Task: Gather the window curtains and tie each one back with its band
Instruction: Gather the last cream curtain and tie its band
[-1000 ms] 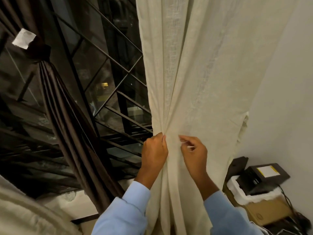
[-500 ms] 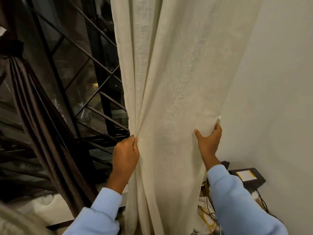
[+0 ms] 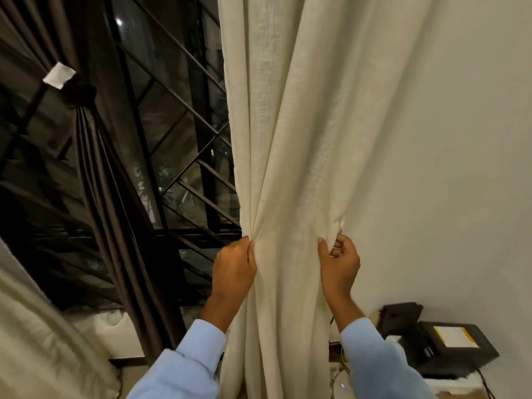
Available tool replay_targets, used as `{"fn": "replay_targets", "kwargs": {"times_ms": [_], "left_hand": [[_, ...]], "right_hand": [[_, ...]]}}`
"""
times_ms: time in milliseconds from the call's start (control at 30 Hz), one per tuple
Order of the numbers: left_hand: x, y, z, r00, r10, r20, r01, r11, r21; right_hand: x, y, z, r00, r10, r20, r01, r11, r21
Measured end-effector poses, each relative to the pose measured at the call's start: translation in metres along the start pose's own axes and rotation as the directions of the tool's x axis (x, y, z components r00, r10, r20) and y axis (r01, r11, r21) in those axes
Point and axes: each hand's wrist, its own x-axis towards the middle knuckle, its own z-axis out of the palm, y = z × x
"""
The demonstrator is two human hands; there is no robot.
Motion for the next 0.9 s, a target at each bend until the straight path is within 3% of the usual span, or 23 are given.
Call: {"fn": "replay_targets", "kwargs": {"times_ms": [100, 233, 400, 667, 733, 900], "left_hand": [[-0.006, 0.011, 0.004, 1.0, -0.019, -0.005, 0.019, 1.0, 0.011], [-0.012, 0.027, 0.008, 1.0, -0.03, -0.004, 0.031, 0.999, 0.023], [-0.019, 0.051, 0.016, 1.0, -0.015, 0.009, 0.015, 1.0, 0.015], [-0.025, 0.072, 0.016, 0.999, -0.033, 0.01, 0.033, 0.999, -0.017], [-0.026, 0.076, 0.016, 1.0, -0.025, -0.011, 0.025, 0.999, -0.042], [-0.022, 0.07, 0.016, 0.998, -0.029, 0.046, 0.027, 0.998, 0.048]], "right_hand": [[-0.017, -0.004, 0.004, 0.996, -0.032, 0.077, 0.025, 0.995, 0.099], [-0.035, -0.007, 0.005, 0.973, -0.131, 0.19, 0.121, 0.991, 0.061], [-0.05, -0.01, 0.002, 0.871, -0.309, 0.381, 0.307, 0.949, 0.069], [-0.06, -0.011, -0.009, 0.81, -0.344, 0.474, 0.361, 0.931, 0.057], [-0.059, -0.013, -0.01, 0.82, -0.297, 0.489, 0.307, 0.95, 0.061], [-0.054, -0.018, -0.016, 0.784, -0.329, 0.526, 0.351, 0.934, 0.063]]}}
